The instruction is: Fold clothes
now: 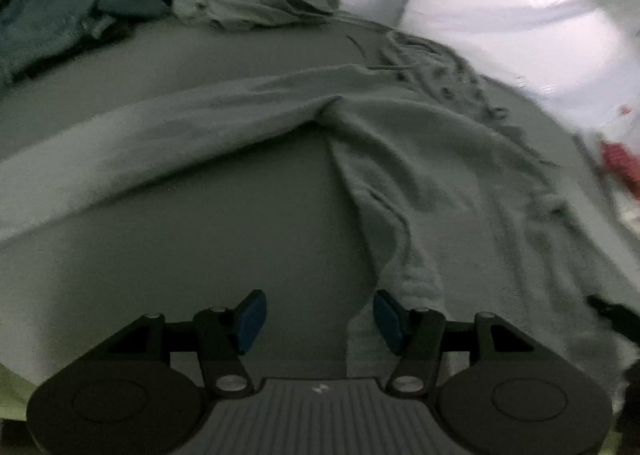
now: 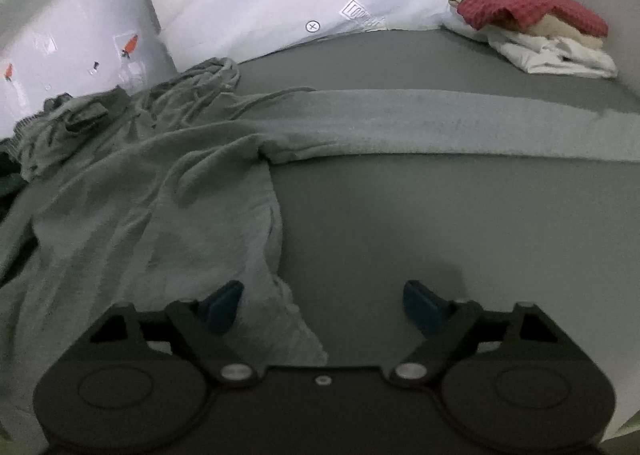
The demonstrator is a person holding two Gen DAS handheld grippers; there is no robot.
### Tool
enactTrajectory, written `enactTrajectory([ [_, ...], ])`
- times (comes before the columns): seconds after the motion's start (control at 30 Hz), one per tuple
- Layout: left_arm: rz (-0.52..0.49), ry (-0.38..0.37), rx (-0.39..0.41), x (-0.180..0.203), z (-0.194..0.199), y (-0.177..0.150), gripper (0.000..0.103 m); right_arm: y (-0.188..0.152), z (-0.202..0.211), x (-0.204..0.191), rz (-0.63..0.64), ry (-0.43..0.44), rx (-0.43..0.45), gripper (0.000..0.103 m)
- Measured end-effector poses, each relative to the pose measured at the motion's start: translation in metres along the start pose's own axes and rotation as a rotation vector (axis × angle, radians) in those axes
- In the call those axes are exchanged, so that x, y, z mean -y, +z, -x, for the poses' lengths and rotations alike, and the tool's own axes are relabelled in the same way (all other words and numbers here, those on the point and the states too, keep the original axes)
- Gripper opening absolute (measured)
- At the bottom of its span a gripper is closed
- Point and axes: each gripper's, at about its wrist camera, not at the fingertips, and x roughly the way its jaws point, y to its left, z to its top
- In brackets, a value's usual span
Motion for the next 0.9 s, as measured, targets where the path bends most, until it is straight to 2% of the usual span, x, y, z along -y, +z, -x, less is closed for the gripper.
enactTrajectory([
  [0.1, 0.070, -0.116, -0.017, -0.014, 0.004, 0.001, 0.060, -0.003, 0.004, 0.002, 0.003, 0.021, -0.007, 0.086],
  [0.23, 0.075, -0.179, -0.047, -0.017, 0.006, -0.003, 0.060, -0.005, 0.009, 0.003, -0.007, 0.046, -0.018, 0.077],
  [0.33, 0.051, -0.187, -0.059, -0.007, -0.001, -0.004, 0.060, -0.006, 0.011, 0.004, -0.021, 0.072, -0.027, 0.065],
  [0.4, 0.057, -0.210, -0.065, -0.002, -0.007, -0.007, 0.060, -0.006, 0.013, 0.004, -0.034, 0.098, -0.037, 0.051],
  [0.43, 0.054, -0.226, -0.068, 0.001, -0.009, -0.009, 0.060, -0.006, 0.013, 0.004, -0.045, 0.110, -0.043, 0.050],
  [0.5, 0.050, -0.258, -0.073, 0.008, -0.013, -0.012, 0.060, -0.006, 0.012, 0.003, -0.061, 0.129, -0.052, 0.040],
  [0.53, 0.045, -0.264, -0.076, 0.012, -0.015, -0.014, 0.060, -0.006, 0.012, 0.002, -0.062, 0.132, -0.054, 0.039],
  [0.57, 0.039, -0.255, -0.080, 0.016, -0.017, -0.016, 0.057, -0.006, 0.012, 0.002, -0.056, 0.136, -0.056, 0.030],
  [0.6, 0.041, -0.246, -0.086, 0.019, -0.018, -0.017, 0.039, -0.005, 0.012, 0.001, -0.048, 0.142, -0.059, 0.021],
  [0.63, 0.053, -0.240, -0.091, 0.022, -0.019, -0.018, 0.025, -0.003, 0.016, 0.005, -0.072, 0.173, -0.050, 0.019],
  [0.67, 0.067, -0.234, -0.095, 0.022, -0.017, -0.018, 0.013, 0.001, 0.022, 0.010, -0.111, 0.215, -0.036, 0.015],
  [0.7, 0.081, -0.233, -0.093, 0.020, -0.010, -0.017, 0.006, 0.004, 0.029, 0.016, -0.149, 0.258, -0.021, 0.013],
  [0.77, 0.099, -0.232, -0.091, 0.015, 0.008, -0.010, 0.006, 0.011, 0.042, 0.027, -0.227, 0.343, 0.008, 0.011],
  [0.83, 0.079, -0.186, -0.119, 0.009, 0.025, -0.002, 0.007, 0.017, 0.056, 0.039, -0.304, 0.416, 0.043, 0.011],
  [0.9, 0.053, -0.091, -0.177, 0.004, 0.026, -0.003, 0.011, 0.018, 0.059, 0.040, -0.241, 0.350, 0.012, 0.012],
])
